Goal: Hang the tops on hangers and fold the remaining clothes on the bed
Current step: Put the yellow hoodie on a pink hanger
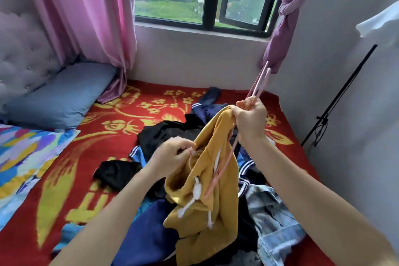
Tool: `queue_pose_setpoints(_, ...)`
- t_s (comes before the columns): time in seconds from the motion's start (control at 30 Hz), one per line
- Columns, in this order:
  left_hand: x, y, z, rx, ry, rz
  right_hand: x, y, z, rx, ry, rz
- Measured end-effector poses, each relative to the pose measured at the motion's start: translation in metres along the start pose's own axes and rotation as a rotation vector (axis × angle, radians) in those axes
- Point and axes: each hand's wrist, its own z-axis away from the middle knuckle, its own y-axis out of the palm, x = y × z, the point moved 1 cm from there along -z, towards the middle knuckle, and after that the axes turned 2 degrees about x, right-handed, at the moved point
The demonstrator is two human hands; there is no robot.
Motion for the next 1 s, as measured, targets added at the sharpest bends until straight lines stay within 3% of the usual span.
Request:
queue_pose_setpoints(0.07,0.007,0.023,-0.003,0.323,-0.104,-0.023,-0.007,-0.003,0.0,-0.02,0.018,0.013)
queue_pose_setpoints(0.13,0.018,0.046,0.001,0.435,-0.18,-0.024,-0.011,-0.011,-0.002,-0.058,0.042,0.002)
queue_pose_setpoints(0.23,0.027,0.075,0.01,0.513,-0.209,0.062,-0.014,-0.023,-0.002,-0.091,0.057,-0.027)
queue_pose_setpoints(0.33,0.033,0.091,0.008,0.443,-0.168,0.054,-0.014,-0.031,-0.001,-0.114,0.036,-0.014)
queue_pose_setpoints(0.4,0.034,0.099,0.009,0.463,-0.161,0.175,-0.015,-0.036,-0.003,-0.14,0.042,-0.021)
queue_pose_setpoints(0.6,0.038,0.094,0.017,0.553,-0.177,0.303,-0.027,-0.055,-0.013,-0.229,0.113,-0.028)
queue_pose_setpoints(0.77,0.031,0.018,-0.013,0.293,-0.092,0.012,-0.026,-0.079,-0.029,-0.308,0.156,-0.055)
queue_pose_setpoints(0.9,-0.028,-0.071,-0.049,-0.033,0.219,-0.322,0.007,-0.078,-0.045,-0.311,0.049,-0.032)
queue_pose_setpoints(1.0,-0.07,-0.114,-0.057,-0.283,0.352,-0.31,0.05,-0.076,-0.056,-0.33,-0.062,-0.151)
